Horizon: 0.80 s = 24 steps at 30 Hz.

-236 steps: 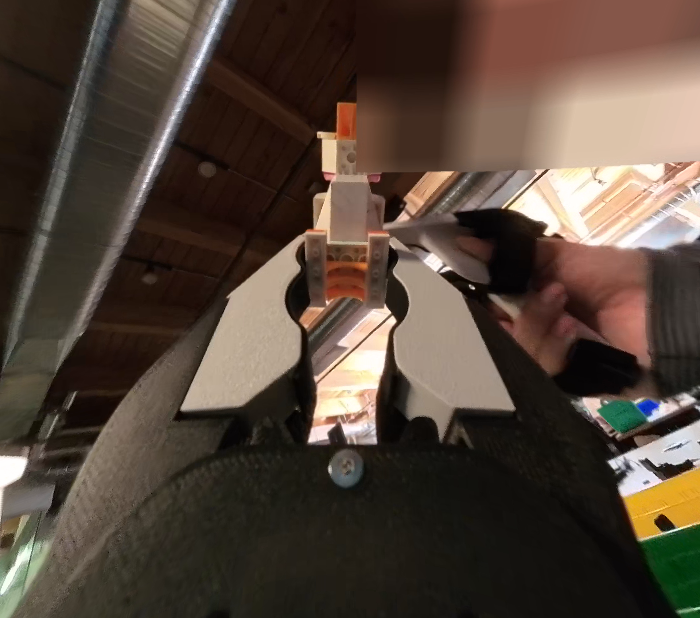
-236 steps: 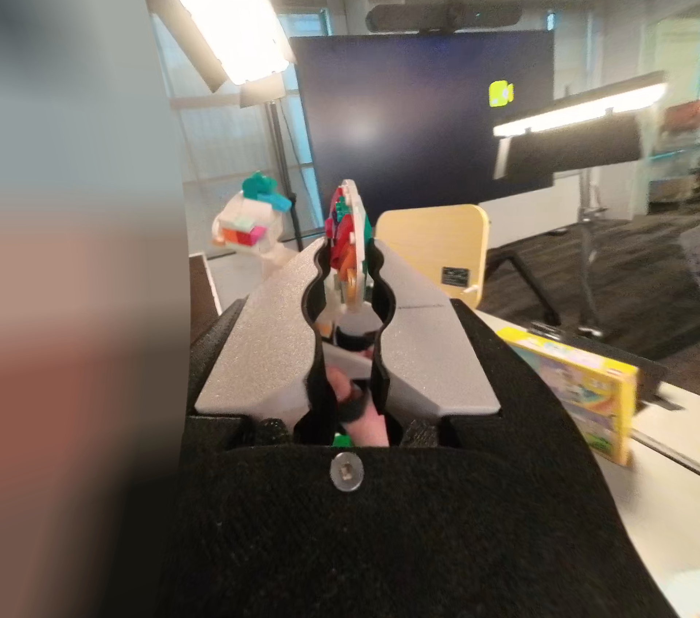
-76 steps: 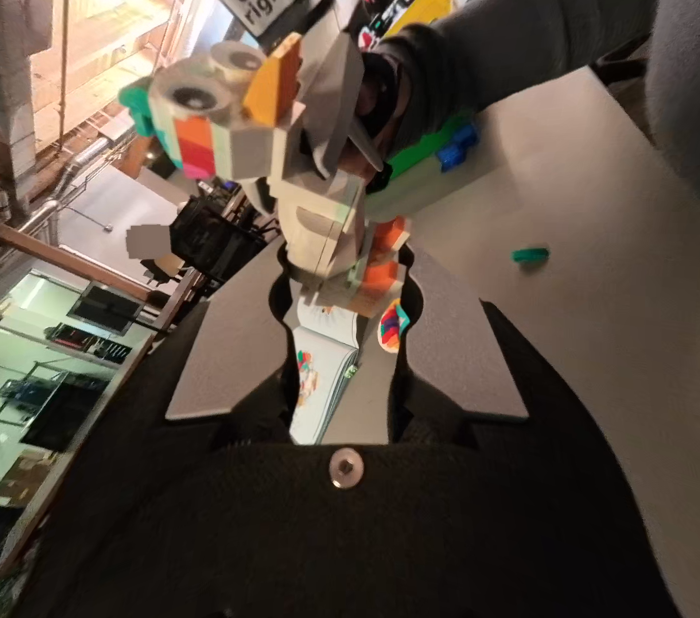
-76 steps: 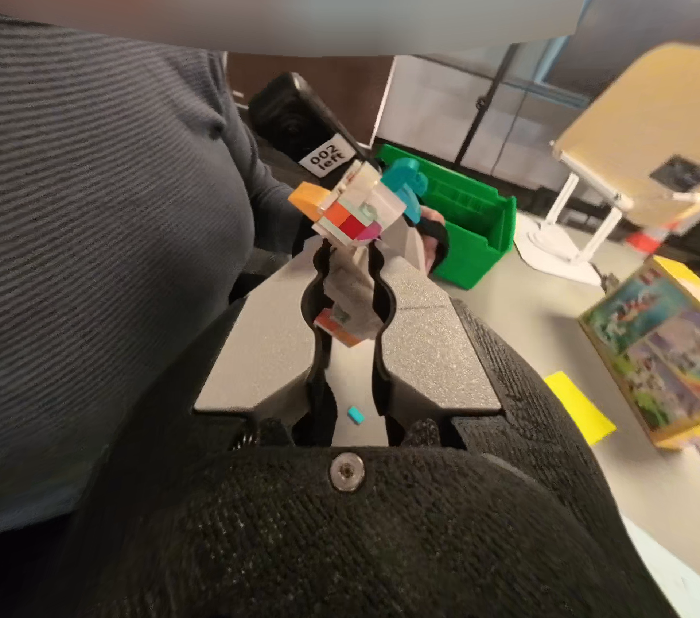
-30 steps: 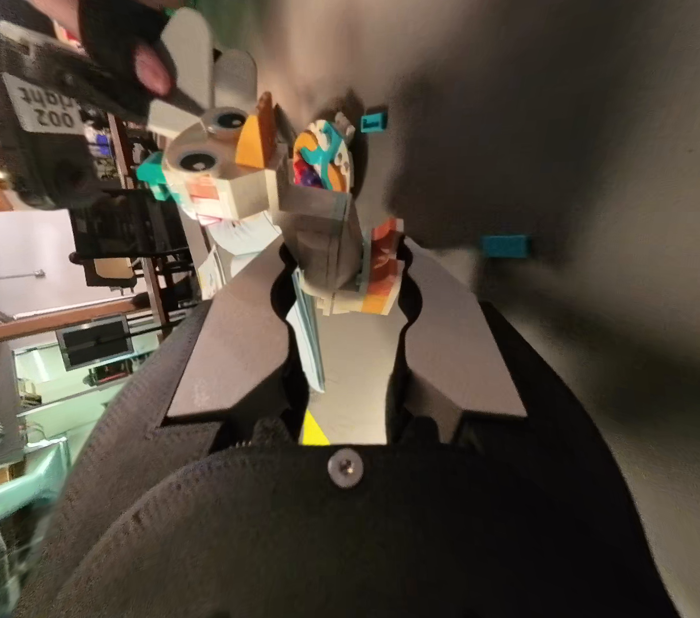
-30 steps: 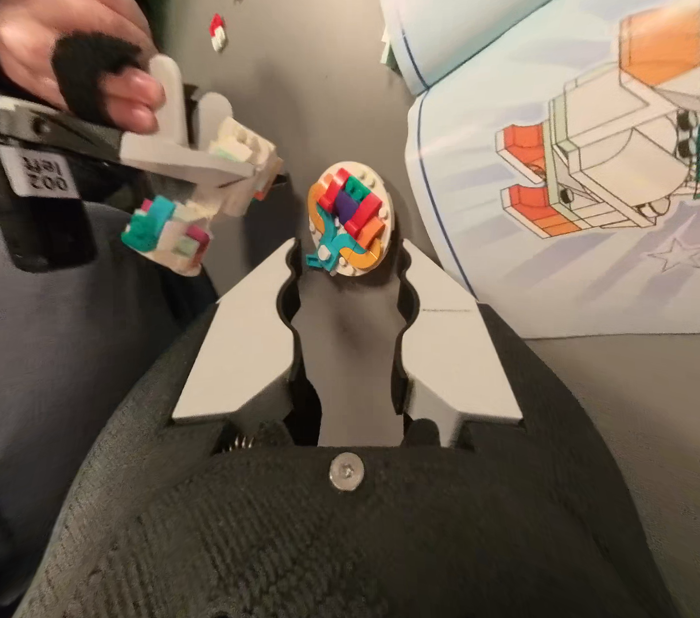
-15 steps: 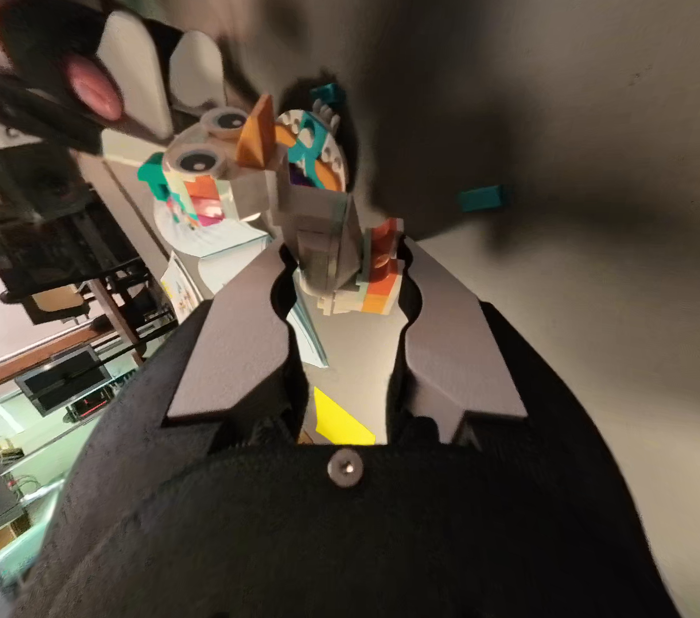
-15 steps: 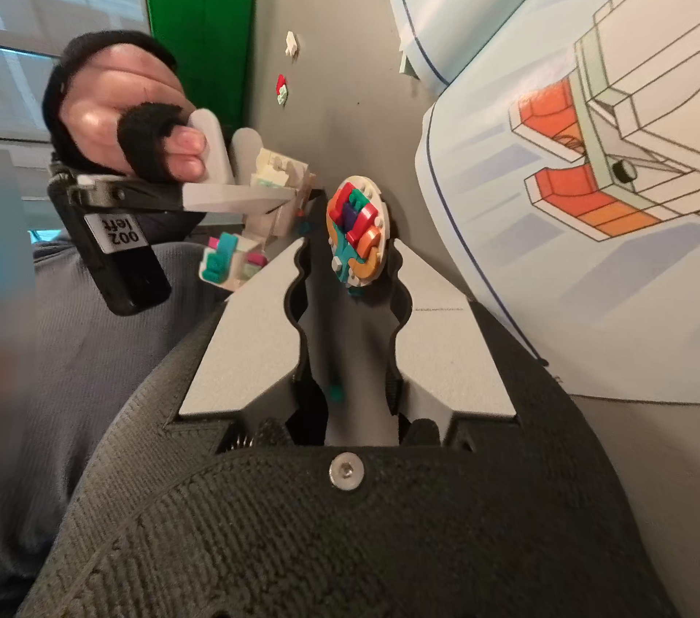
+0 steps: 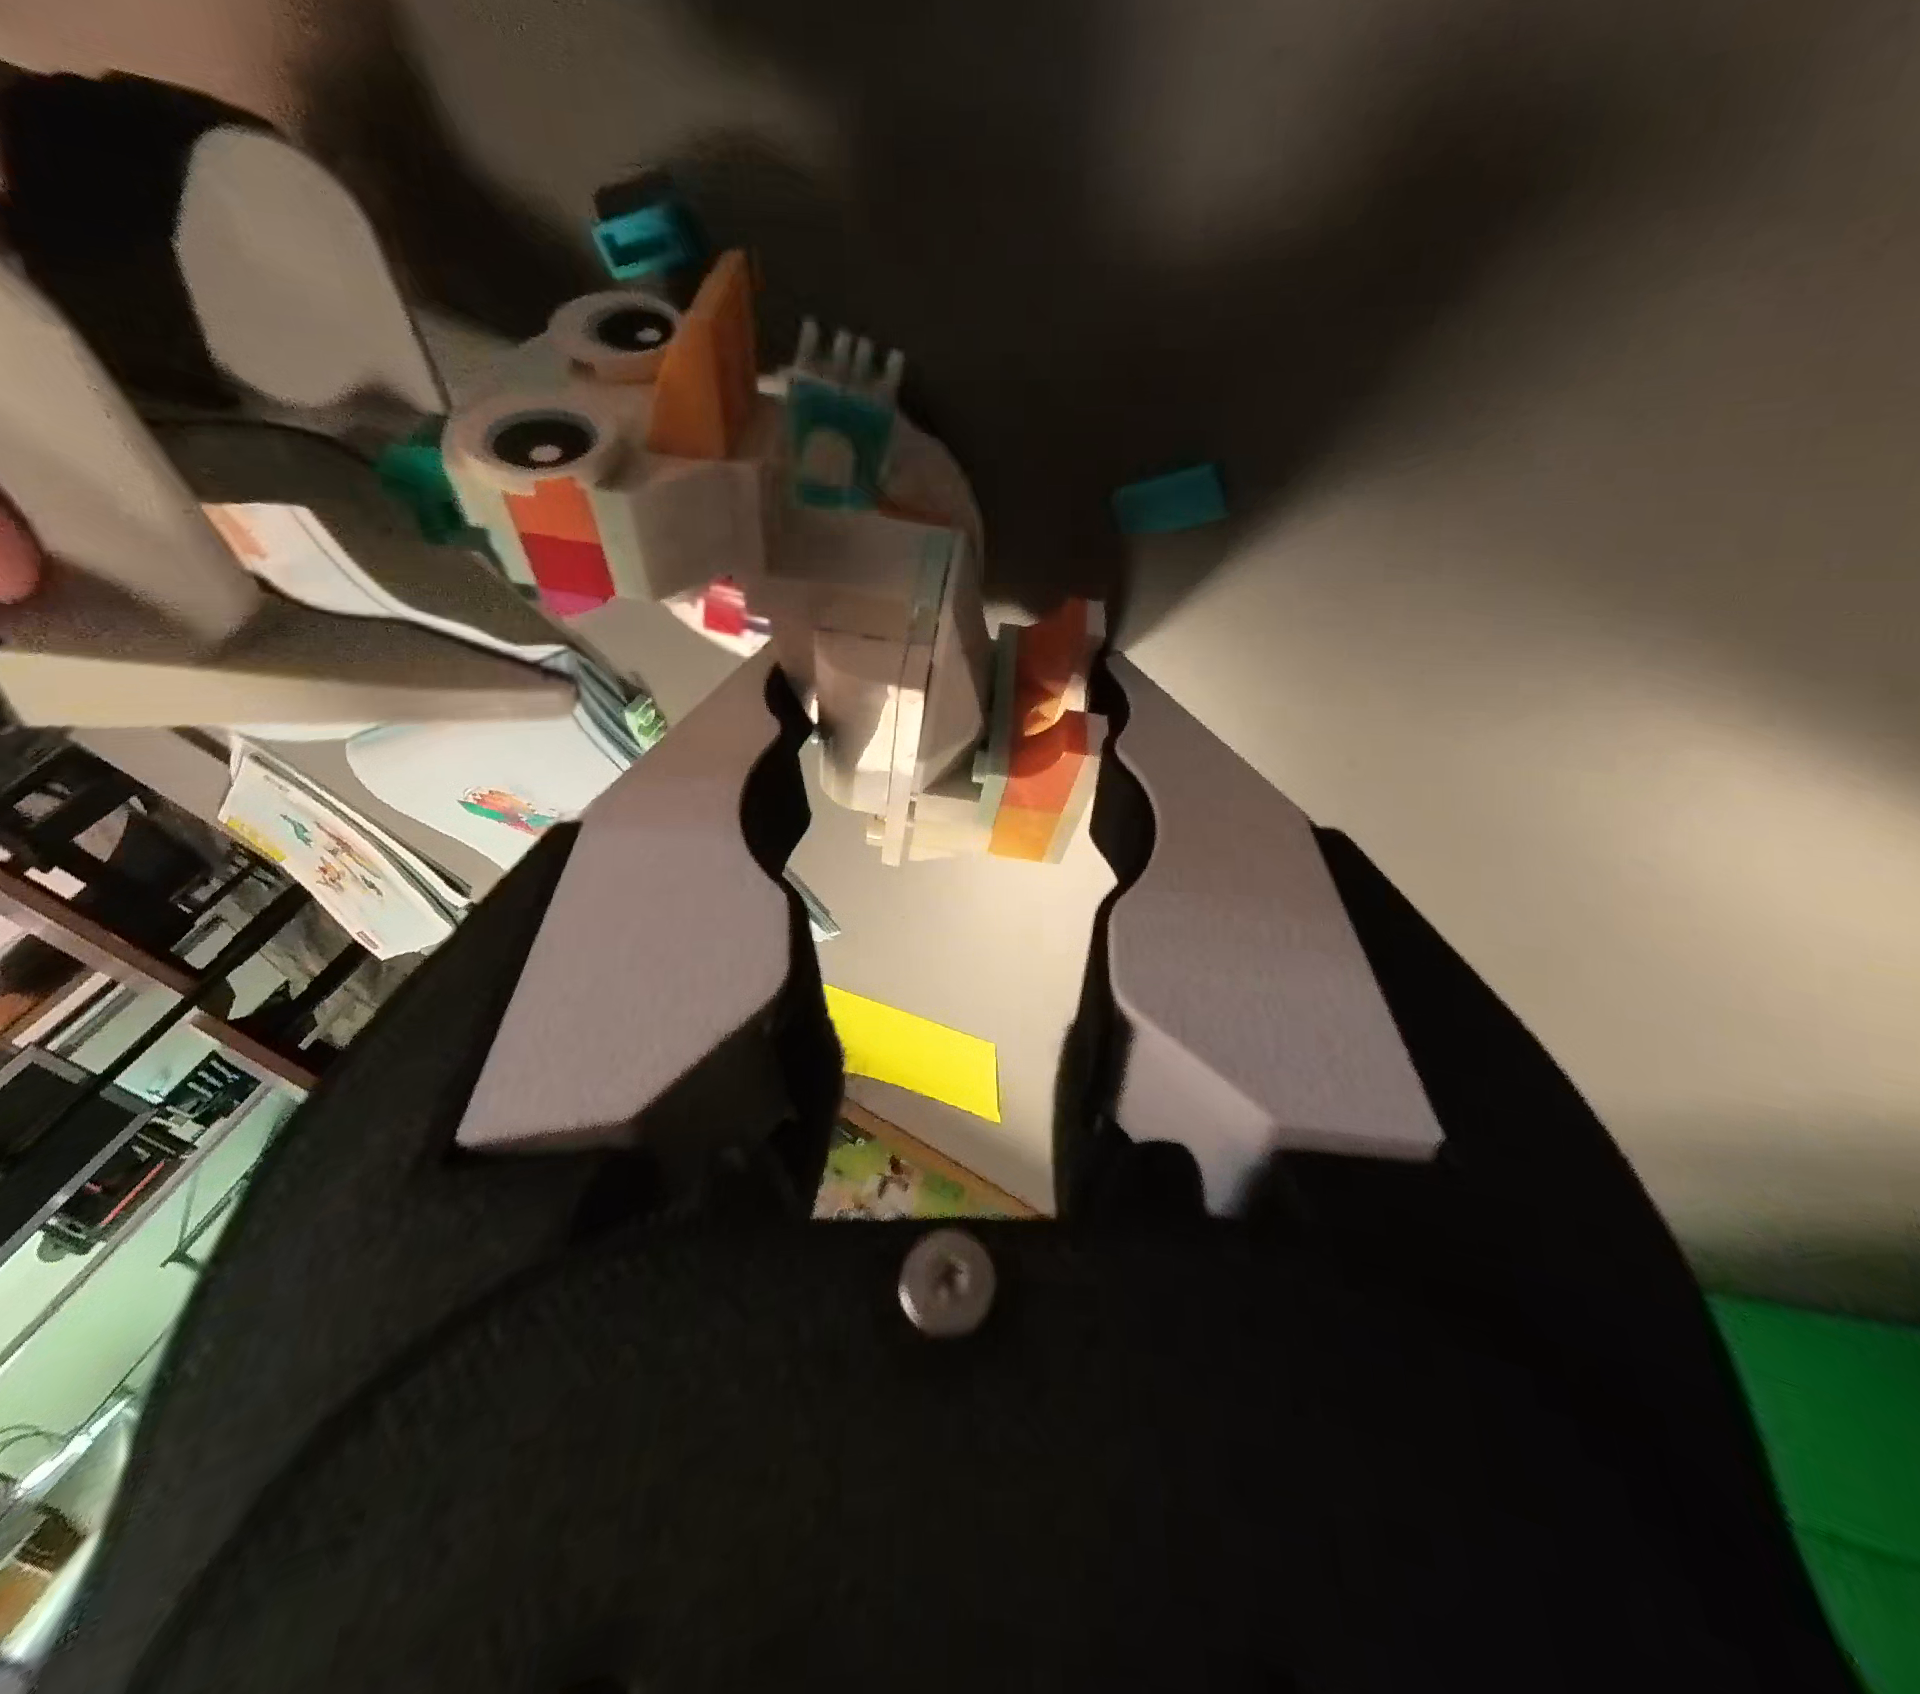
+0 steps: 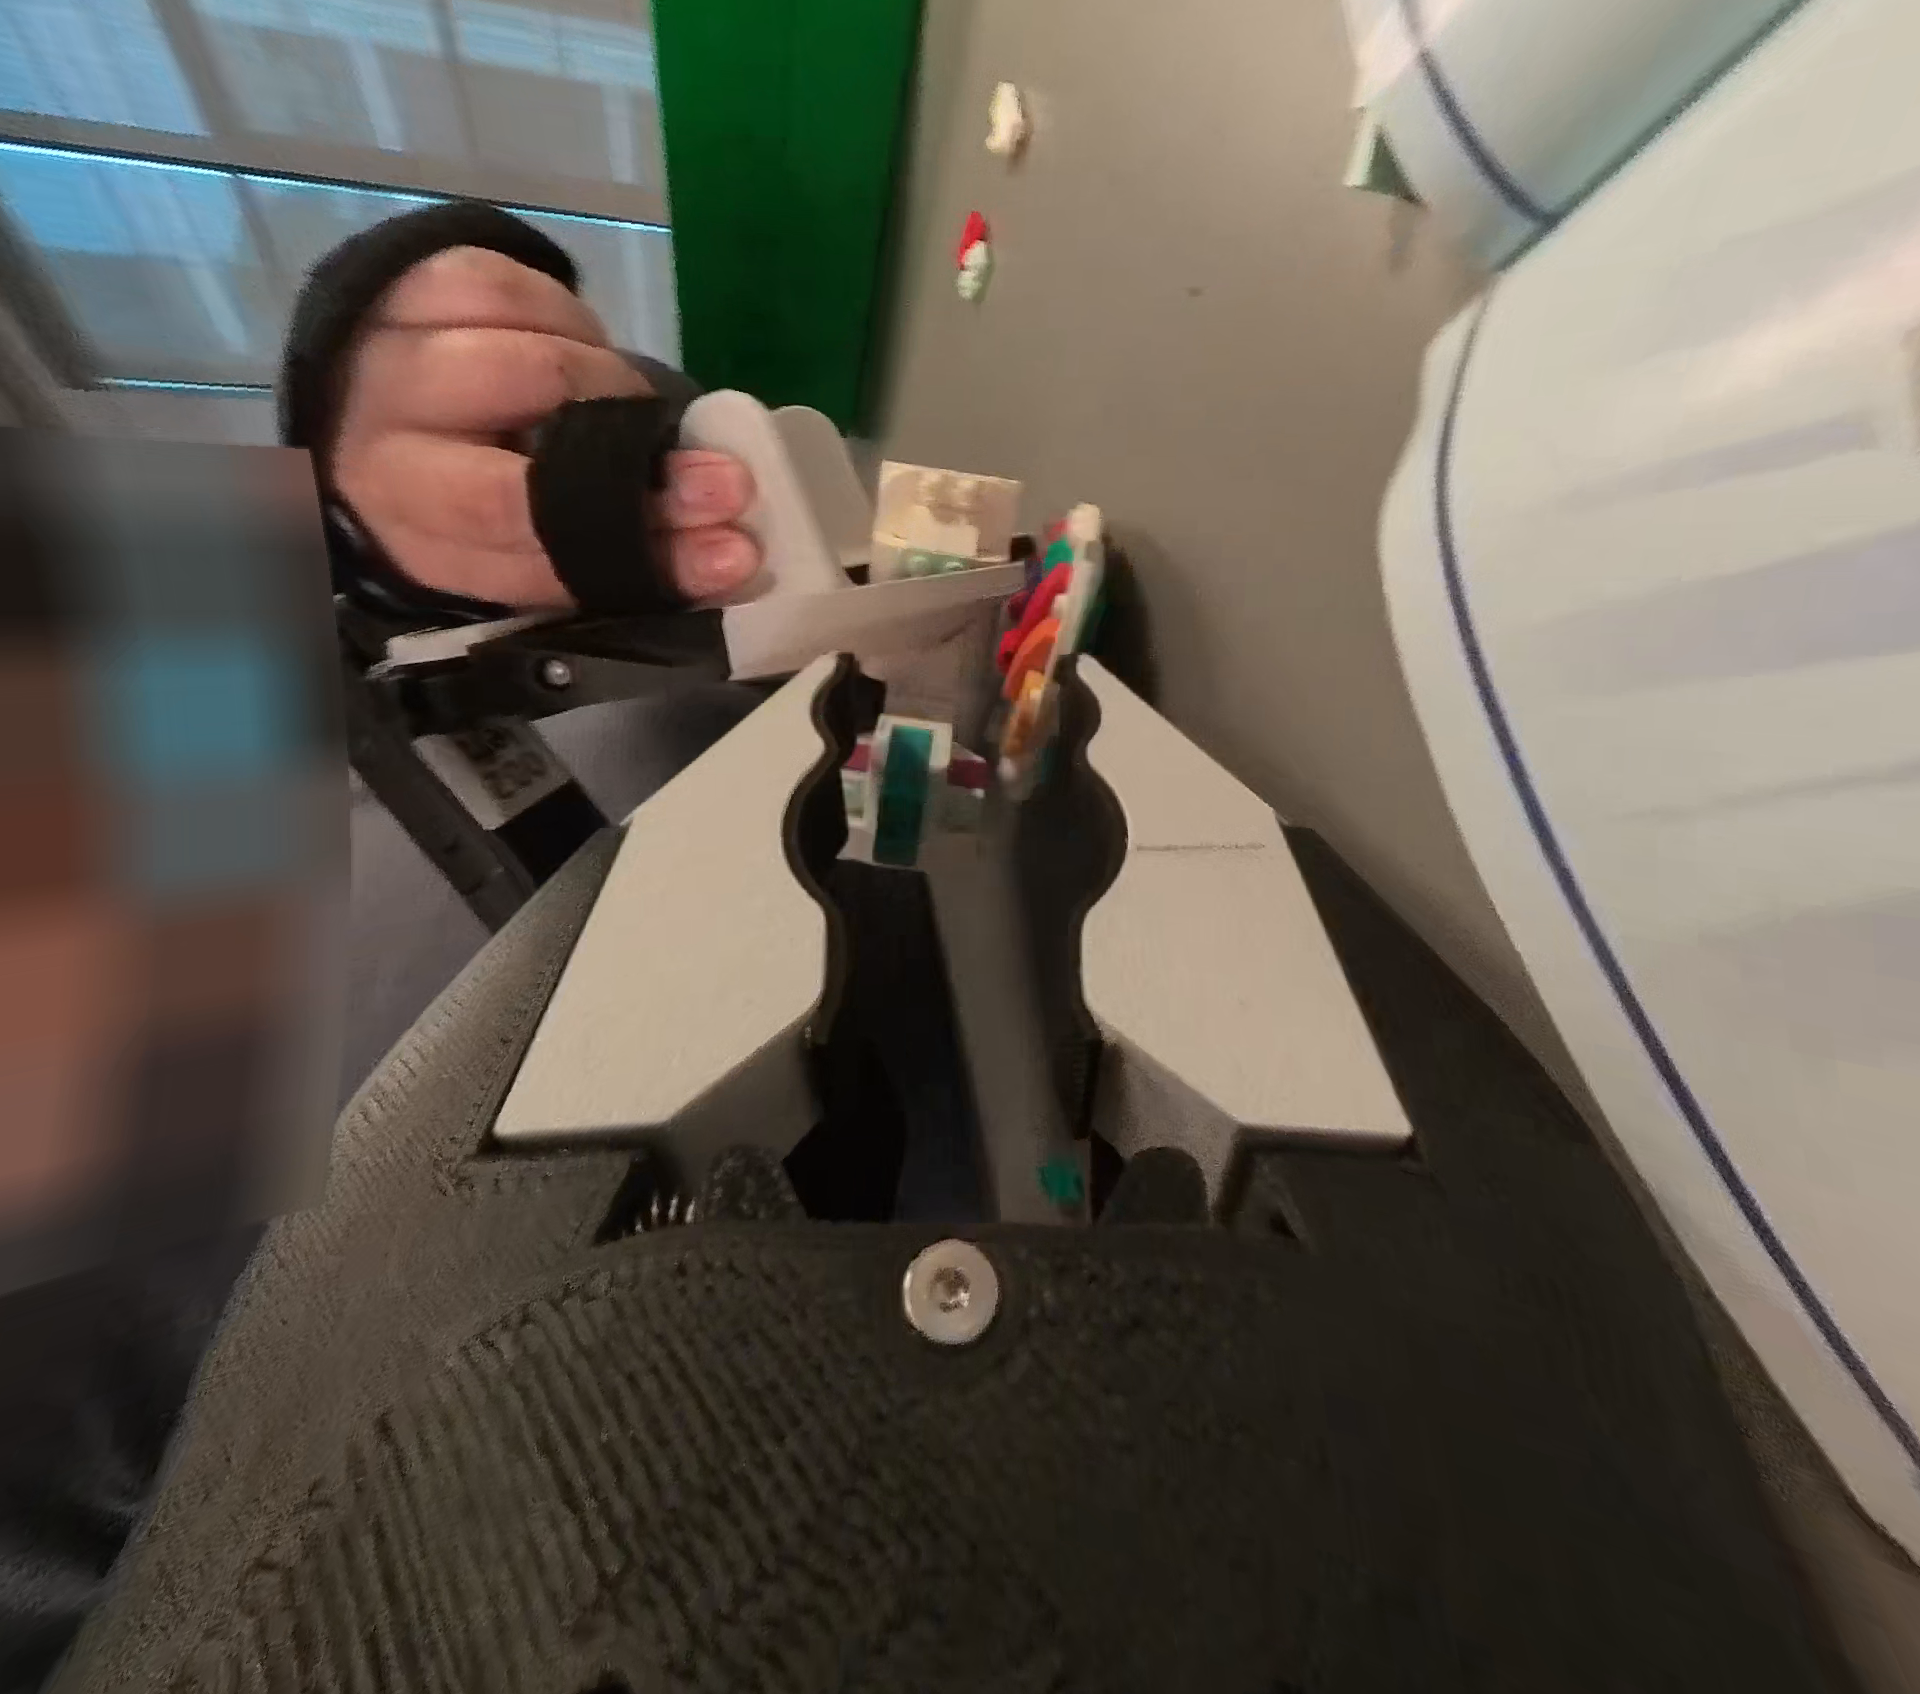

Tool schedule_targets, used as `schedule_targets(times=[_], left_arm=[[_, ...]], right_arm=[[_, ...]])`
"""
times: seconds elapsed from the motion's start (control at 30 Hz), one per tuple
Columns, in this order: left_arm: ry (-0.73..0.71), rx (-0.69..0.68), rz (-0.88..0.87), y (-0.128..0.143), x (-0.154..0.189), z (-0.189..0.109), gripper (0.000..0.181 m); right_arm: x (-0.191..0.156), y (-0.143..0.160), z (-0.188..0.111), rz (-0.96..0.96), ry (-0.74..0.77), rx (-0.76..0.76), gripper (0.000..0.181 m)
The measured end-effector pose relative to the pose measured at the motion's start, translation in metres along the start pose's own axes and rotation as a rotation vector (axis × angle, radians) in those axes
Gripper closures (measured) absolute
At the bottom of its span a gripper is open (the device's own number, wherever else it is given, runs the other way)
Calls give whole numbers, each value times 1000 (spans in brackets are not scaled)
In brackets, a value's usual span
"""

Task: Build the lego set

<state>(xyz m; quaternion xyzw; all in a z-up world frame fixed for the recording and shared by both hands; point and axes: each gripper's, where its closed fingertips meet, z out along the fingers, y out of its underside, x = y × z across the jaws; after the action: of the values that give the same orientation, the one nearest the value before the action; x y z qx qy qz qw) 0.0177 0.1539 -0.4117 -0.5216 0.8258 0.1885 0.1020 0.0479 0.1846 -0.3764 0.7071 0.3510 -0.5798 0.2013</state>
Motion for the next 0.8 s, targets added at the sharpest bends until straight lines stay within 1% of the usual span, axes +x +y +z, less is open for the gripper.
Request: schedule_targets(times=[0.03,0.17,0.33,0.43,0.53,0.57,0.67,0.73,0.8], left_arm=[[-13,7,-16,1,0,0,129],[-84,34,-75,2,-1,-2,129],[-181,58,-114,3,0,-5,129],[-224,74,-152,4,0,-6,129],[-295,93,-163,5,0,-8,129],[-317,86,-176,8,1,-9,129],[-378,95,-277,17,7,-18,129],[-425,109,-353,24,11,-28,129],[-476,120,-429,31,16,-38,129]], right_arm=[[-2,0,2,6,-23,2,146],[-2,-6,9,-39,-12,19,149],[-9,-6,25,-4,-54,-37,149],[-5,-9,28,19,-41,-45,163],[4,-9,29,6,16,-52,176],[4,-8,29,-5,25,-56,176],[-3,-12,24,-122,68,-36,177],[-12,-16,17,-288,152,-30,177],[-20,-17,8,-492,286,-59,177]])
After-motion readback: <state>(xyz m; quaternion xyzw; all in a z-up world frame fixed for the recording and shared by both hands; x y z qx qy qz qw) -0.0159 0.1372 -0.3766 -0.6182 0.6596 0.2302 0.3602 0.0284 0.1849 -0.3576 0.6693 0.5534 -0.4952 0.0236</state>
